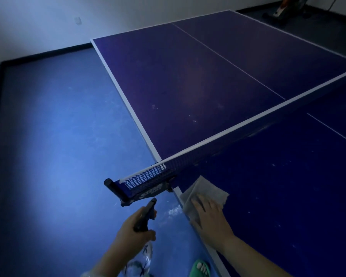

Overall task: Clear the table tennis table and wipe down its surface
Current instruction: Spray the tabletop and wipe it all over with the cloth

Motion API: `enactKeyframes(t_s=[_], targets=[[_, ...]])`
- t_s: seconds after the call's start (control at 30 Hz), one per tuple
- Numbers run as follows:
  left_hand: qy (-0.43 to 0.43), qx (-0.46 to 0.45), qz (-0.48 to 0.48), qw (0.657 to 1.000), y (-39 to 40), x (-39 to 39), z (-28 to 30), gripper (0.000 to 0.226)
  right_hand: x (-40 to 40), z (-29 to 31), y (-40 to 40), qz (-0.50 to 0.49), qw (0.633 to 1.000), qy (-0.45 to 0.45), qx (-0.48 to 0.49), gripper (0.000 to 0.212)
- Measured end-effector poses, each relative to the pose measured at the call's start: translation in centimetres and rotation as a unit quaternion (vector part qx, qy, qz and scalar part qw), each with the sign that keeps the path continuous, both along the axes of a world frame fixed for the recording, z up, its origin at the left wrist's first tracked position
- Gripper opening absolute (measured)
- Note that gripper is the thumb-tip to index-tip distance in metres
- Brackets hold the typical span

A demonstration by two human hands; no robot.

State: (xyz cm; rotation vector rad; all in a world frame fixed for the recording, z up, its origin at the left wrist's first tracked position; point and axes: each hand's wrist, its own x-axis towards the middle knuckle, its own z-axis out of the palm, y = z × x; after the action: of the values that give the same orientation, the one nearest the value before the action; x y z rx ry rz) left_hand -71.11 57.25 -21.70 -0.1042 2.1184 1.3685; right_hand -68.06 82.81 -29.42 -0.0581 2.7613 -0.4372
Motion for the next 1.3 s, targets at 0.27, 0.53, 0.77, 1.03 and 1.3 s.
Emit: enactKeyframes(t_s=[0.27, 0.53, 0.77, 1.03, 1.3], targets=[[-0.002, 0.007, 0.012, 1.0, -0.1, -0.3, -0.6, 0.055, -3.4, -0.9, 0.5, -0.054, 0.995, 0.058, 0.063, 0.062], [-0.022, 0.014, 0.029, 0.999, -0.7, -0.1, -1.2, 0.058, -4.2, -2.4, 4.6, -0.095, 0.987, 0.047, 0.119, 0.067], [-0.022, 0.013, 0.042, 0.999, -1.0, -0.7, -1.6, 0.058, -4.9, -1.8, -1.3, -0.063, 0.994, 0.05, 0.078, 0.073], [-0.005, 0.015, 0.032, 0.999, -0.8, -1.1, -1.8, 0.049, -13.9, -2.4, 6.8, -0.285, 0.951, -0.02, 0.118, 0.064], [-0.001, 0.016, -0.019, 1.0, 0.3, -1.5, -1.7, 0.05, -10.6, -3.4, 2.1, -0.023, 0.992, 0.083, 0.091, 0.064]])
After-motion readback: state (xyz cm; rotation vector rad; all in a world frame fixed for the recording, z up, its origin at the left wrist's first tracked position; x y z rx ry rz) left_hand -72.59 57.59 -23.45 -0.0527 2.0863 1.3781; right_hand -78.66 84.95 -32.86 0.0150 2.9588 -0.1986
